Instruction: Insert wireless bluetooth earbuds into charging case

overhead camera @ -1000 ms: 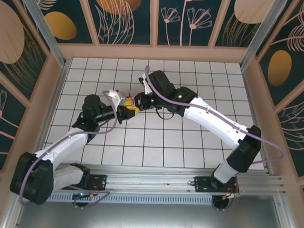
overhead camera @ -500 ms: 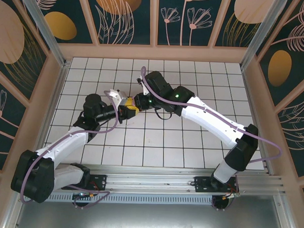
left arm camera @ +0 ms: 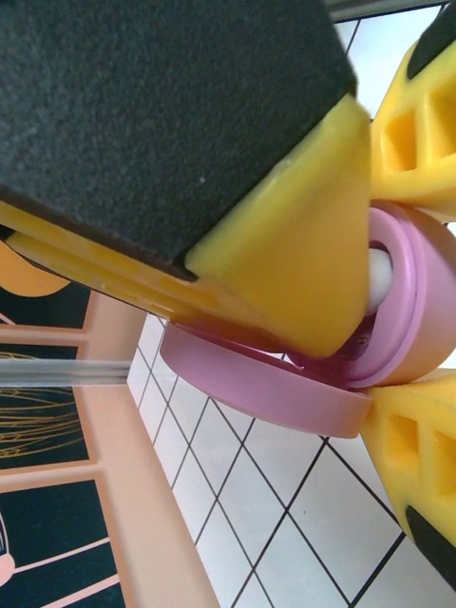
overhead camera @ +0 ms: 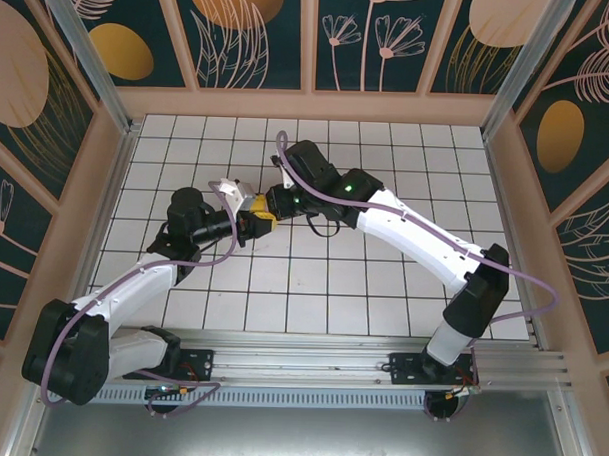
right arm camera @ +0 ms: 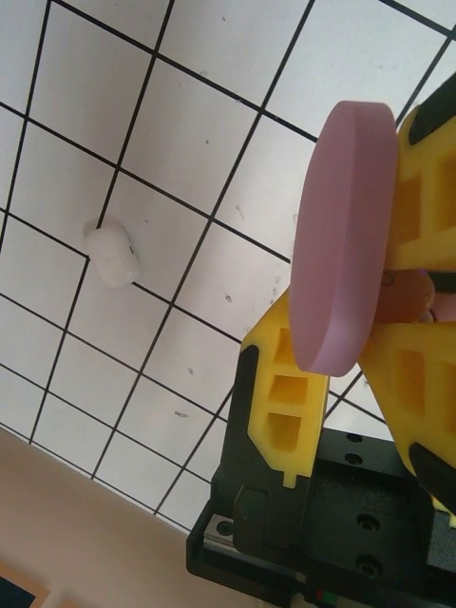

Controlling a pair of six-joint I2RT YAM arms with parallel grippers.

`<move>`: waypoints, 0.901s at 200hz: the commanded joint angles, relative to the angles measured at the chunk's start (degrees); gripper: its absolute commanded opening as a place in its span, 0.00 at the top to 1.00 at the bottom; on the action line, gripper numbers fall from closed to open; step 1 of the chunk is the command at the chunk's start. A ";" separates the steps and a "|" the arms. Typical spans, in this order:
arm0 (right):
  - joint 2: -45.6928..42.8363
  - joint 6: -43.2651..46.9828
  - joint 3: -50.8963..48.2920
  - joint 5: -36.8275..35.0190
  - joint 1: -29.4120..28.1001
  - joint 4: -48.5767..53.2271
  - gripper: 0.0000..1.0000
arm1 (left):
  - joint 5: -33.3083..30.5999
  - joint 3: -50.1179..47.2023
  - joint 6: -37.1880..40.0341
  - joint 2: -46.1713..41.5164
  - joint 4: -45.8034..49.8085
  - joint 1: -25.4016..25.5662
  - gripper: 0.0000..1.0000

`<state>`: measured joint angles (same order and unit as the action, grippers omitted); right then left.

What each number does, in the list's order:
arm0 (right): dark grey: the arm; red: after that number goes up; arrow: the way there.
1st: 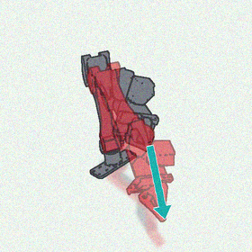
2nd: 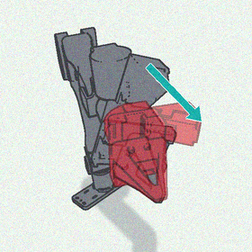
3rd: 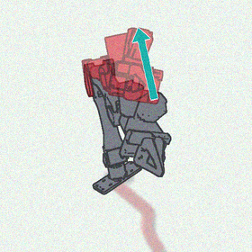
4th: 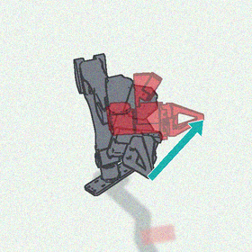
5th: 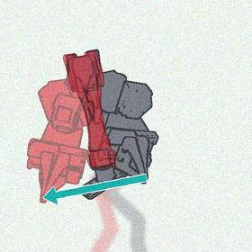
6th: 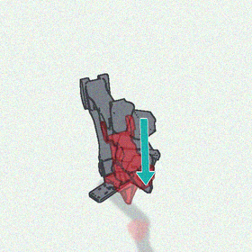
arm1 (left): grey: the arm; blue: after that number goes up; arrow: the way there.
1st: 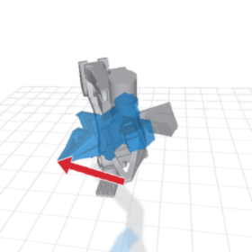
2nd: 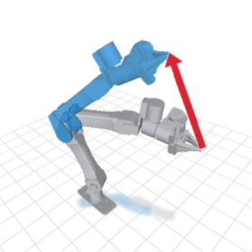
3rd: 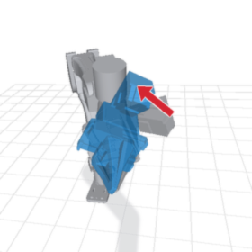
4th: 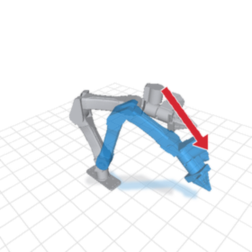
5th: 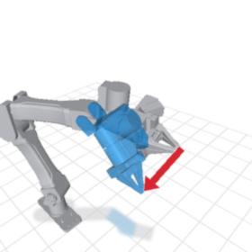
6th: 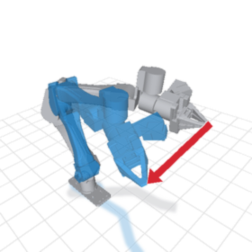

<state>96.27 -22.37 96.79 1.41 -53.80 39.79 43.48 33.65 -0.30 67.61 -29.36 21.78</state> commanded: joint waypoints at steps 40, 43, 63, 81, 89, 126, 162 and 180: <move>1.05 -0.04 2.35 1.85 -0.87 4.09 0.69 | 0.92 1.68 1.62 -0.25 -2.28 0.46 1.00; 1.04 -0.12 2.39 1.84 -0.87 4.12 0.69 | 1.02 1.64 1.65 -0.25 -2.28 0.47 1.00; 0.32 -1.00 2.44 0.90 -0.81 4.03 0.68 | 0.97 1.68 1.59 -0.21 -2.38 0.42 1.00; -0.68 -1.96 2.05 0.94 -0.37 3.00 0.64 | 1.01 1.68 1.53 -0.20 -2.28 0.49 1.00; -1.26 -2.27 1.74 1.13 -0.13 2.38 0.63 | 0.97 1.55 1.60 -0.31 -2.28 0.49 1.00; -5.18 -3.63 -2.47 3.69 1.70 -3.01 0.57 | 1.63 1.24 0.41 -0.34 -2.86 0.49 1.00; -8.60 -5.46 -7.95 5.50 4.96 -7.74 0.56 | 2.94 0.51 -1.40 -0.13 -4.68 0.48 1.00; -9.78 -6.32 -9.66 6.59 6.35 -9.63 0.56 | 3.03 -0.04 -1.87 -0.20 -5.29 0.47 1.00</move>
<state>89.14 -26.55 89.52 6.02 -49.04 35.05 44.56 33.65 -0.91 67.61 -31.00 21.98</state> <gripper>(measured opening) 0.437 0.326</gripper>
